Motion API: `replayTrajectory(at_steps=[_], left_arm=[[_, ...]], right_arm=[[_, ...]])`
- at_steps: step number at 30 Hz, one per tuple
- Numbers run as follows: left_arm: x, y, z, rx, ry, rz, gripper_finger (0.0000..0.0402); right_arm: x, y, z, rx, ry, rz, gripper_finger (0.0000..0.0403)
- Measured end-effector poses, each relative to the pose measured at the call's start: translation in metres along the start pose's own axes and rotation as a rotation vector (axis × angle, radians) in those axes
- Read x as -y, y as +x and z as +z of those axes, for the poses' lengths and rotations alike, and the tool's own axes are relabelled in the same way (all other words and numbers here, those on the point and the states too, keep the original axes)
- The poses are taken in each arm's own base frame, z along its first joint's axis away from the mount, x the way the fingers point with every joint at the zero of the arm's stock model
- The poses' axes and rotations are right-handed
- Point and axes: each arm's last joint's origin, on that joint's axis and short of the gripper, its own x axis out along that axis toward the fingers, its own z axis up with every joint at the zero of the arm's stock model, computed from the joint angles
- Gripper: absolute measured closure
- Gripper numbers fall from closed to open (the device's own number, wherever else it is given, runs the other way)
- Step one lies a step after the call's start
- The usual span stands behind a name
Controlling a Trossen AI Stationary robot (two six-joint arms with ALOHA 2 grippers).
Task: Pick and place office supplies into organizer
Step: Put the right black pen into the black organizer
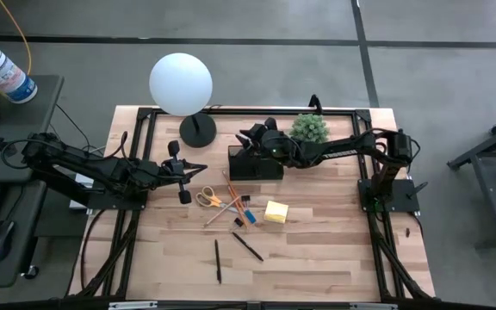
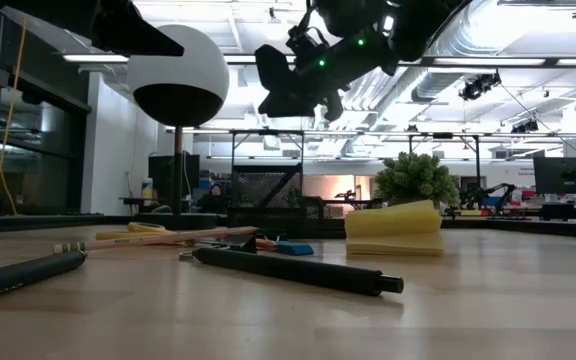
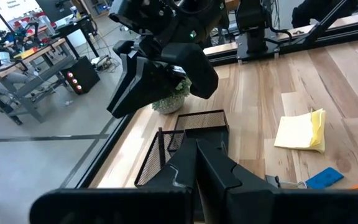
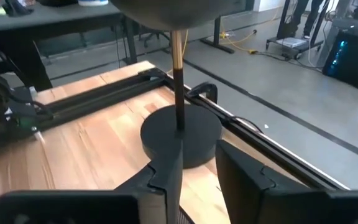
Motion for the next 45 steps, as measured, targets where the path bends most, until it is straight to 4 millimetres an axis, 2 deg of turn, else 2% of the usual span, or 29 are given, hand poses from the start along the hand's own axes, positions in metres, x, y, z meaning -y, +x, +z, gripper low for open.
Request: replayTrajectory(at_steps=[6,10,13,19,26,35,41,45], left_arm=[[0.000,0.000,0.000,0.000,-0.010,0.000,0.0401],[0.000,0.000,-0.002,-0.016,-0.033,-0.004,0.0401],[0.001,0.000,-0.006,-0.051,-0.047,-0.024,0.0401],[0.004,-0.001,-0.010,-0.087,-0.088,-0.110,0.0401],[0.010,-0.002,-0.010,-0.086,-0.127,-0.295,0.0401],[0.012,-0.003,-0.009,-0.085,-0.167,-0.389,0.0401],[0.014,-0.003,-0.009,-0.107,-0.277,-0.446,0.0401],[0.015,-0.004,-0.009,-0.134,-0.370,-0.477,0.0401]], right_arm=[[0.001,-0.004,0.005,-0.001,0.000,0.014,0.0289],[0.002,-0.015,0.018,-0.010,0.000,0.067,0.0290],[0.001,-0.026,0.022,-0.085,-0.021,0.180,0.0290],[-0.003,-0.044,0.012,-0.325,-0.064,0.423,0.0290],[-0.039,-0.071,-0.005,-0.429,-0.208,0.608,0.0290],[-0.081,-0.105,-0.019,-0.423,-0.312,0.631,0.0290],[-0.104,-0.130,-0.027,-0.414,-0.336,0.645,0.0290],[-0.124,-0.154,-0.036,-0.419,-0.336,0.660,0.0290]])
